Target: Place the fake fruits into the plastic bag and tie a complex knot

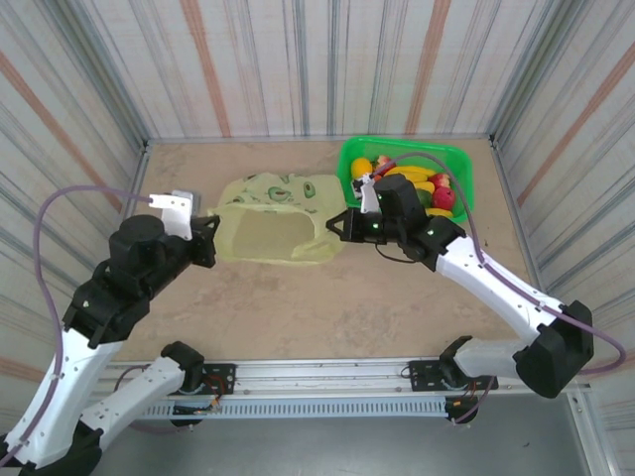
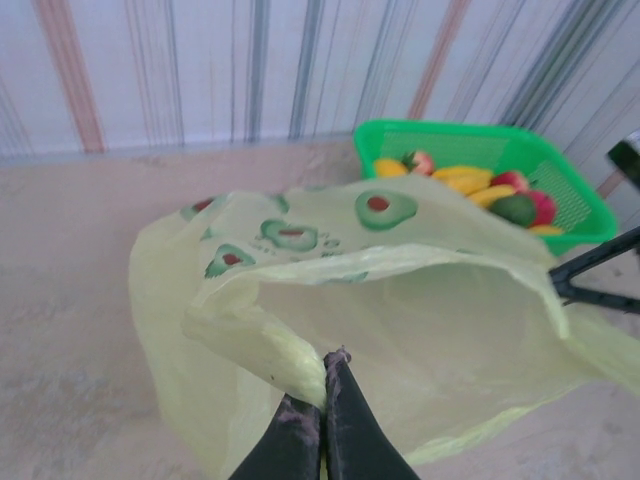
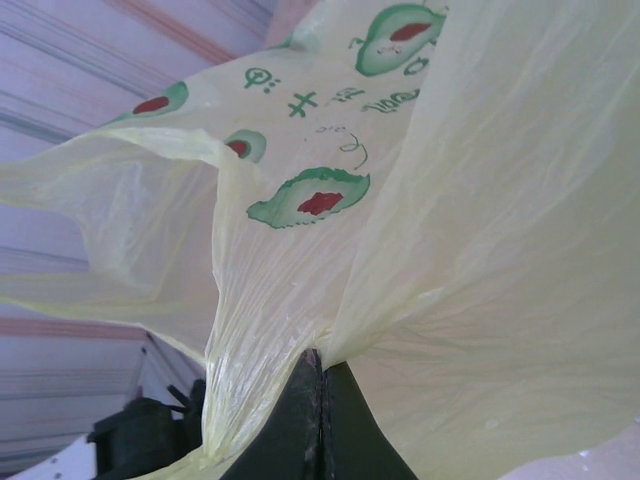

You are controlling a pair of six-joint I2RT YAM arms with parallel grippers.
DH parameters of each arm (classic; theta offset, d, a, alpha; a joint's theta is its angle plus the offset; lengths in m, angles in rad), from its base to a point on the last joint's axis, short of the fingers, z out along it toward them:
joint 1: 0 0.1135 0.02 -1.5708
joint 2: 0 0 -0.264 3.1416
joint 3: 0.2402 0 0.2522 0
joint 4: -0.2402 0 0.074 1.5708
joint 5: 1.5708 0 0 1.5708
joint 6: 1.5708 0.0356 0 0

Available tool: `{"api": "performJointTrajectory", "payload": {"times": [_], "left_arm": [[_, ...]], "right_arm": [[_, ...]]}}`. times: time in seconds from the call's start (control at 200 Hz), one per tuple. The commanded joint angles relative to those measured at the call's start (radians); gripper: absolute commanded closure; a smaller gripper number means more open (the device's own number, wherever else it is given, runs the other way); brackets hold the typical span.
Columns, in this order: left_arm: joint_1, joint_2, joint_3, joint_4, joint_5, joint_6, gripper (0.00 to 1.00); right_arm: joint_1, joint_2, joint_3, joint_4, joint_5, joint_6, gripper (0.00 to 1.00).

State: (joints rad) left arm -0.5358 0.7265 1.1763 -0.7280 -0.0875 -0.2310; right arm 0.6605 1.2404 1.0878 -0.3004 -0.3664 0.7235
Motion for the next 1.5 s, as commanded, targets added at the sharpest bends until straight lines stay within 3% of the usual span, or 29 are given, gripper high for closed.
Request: {"api": "performJointTrajectory", "payload": {"times": [0.0, 0.105, 0.22, 0.286, 0.376, 0.536, 0.596, 0.756, 0.972, 1.032, 1.107, 1.242, 1.292, 1.337, 1.498], "left_arm": [[0.009, 0.031, 0.087, 0.032, 0.082, 0.029, 1.00], [0.009, 0.085, 0.176, -0.009, 0.126, 0.056, 1.00], [0.010, 0.131, 0.230, -0.041, 0.183, 0.096, 1.00], [0.008, 0.155, 0.250, -0.061, 0.206, 0.120, 1.00], [0.009, 0.184, 0.278, -0.087, 0.252, 0.161, 1.00], [0.008, 0.201, 0.283, -0.086, 0.281, 0.164, 1.00], [0.007, 0.202, 0.281, -0.084, 0.281, 0.158, 1.00], [0.007, 0.199, 0.274, -0.079, 0.279, 0.135, 1.00], [0.007, 0.180, 0.263, -0.074, 0.285, 0.111, 1.00], [0.008, 0.170, 0.264, -0.075, 0.284, 0.108, 1.00], [0.008, 0.158, 0.267, -0.079, 0.290, 0.105, 1.00], [0.008, 0.146, 0.279, -0.114, 0.287, 0.104, 1.00], [0.008, 0.139, 0.279, -0.127, 0.277, 0.106, 1.00], [0.009, 0.132, 0.281, -0.139, 0.265, 0.110, 1.00], [0.010, 0.120, 0.289, -0.181, 0.231, 0.126, 1.00]], "right_arm": [[-0.009, -0.041, -0.017, 0.063, -0.027, 0.062, 1.00], [-0.007, -0.039, 0.031, 0.033, -0.028, 0.035, 0.64], [-0.008, -0.064, 0.104, -0.063, 0.043, -0.084, 0.43], [-0.008, -0.076, 0.125, -0.081, 0.071, -0.148, 0.37], [0.007, -0.047, 0.168, -0.108, 0.055, -0.216, 0.41], [0.117, 0.117, 0.299, -0.182, 0.037, -0.284, 0.82], [0.168, 0.190, 0.349, -0.200, 0.045, -0.287, 0.90], [0.259, 0.332, 0.365, -0.124, 0.046, -0.252, 0.92], [0.310, 0.498, 0.427, -0.123, 0.146, -0.240, 0.84], [0.311, 0.534, 0.441, -0.135, 0.242, -0.229, 0.71], [0.310, 0.562, 0.458, -0.165, 0.383, -0.220, 0.65], [0.268, 0.554, 0.456, -0.188, 0.645, -0.193, 0.40], [0.251, 0.525, 0.431, -0.157, 0.709, -0.215, 0.24], [0.241, 0.501, 0.410, -0.127, 0.748, -0.247, 0.01], [0.208, 0.456, 0.386, -0.109, 0.755, -0.307, 0.01]]}}
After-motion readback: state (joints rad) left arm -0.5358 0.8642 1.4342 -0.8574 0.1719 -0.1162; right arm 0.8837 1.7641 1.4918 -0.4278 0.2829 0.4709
